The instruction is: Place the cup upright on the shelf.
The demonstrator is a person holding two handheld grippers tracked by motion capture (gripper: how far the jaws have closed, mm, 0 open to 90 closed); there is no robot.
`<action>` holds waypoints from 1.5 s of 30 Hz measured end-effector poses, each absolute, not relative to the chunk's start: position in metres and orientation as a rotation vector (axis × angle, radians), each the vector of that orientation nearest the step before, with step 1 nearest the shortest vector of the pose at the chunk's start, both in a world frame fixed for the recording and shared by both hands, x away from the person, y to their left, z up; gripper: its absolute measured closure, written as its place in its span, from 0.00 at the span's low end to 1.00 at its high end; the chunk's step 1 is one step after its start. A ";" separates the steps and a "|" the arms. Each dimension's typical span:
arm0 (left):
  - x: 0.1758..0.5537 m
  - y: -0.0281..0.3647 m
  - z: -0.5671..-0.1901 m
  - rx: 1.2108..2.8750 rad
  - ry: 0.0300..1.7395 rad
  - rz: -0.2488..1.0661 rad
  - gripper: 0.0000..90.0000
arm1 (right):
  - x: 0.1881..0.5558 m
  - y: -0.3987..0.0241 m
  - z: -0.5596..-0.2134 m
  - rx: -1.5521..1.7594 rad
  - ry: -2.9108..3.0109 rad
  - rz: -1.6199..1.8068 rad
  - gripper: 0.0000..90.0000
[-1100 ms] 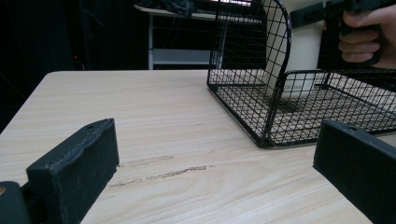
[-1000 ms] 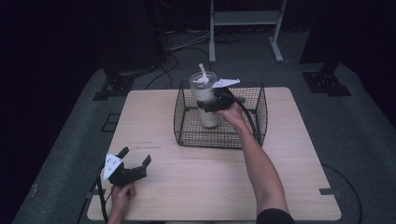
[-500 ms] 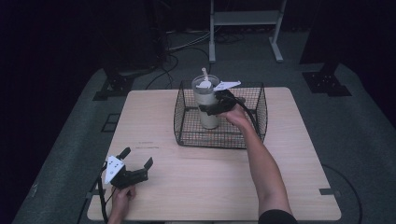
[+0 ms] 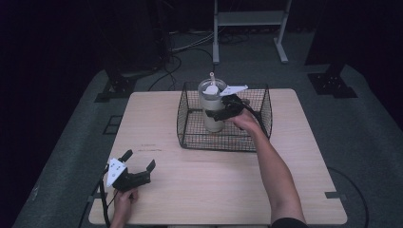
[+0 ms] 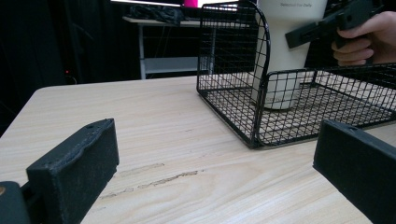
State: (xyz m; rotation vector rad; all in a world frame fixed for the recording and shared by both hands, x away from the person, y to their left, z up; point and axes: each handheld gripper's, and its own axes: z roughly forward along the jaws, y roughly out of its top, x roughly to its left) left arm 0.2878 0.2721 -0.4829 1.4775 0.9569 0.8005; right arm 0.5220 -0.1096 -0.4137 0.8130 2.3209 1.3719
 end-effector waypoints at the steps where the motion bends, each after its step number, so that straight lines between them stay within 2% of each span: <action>1: 0.288 0.272 -0.483 1.478 0.957 0.800 0.00 | 0.521 -0.110 -0.413 0.814 2.323 1.369 0.09; 25: 0.287 0.272 -0.483 1.483 0.943 0.805 0.00 | 0.510 -0.119 -0.405 0.807 2.359 1.268 0.10; 45: 0.287 0.272 -0.483 1.479 0.948 0.801 0.00 | 0.491 -0.143 -0.388 0.839 2.346 1.302 0.10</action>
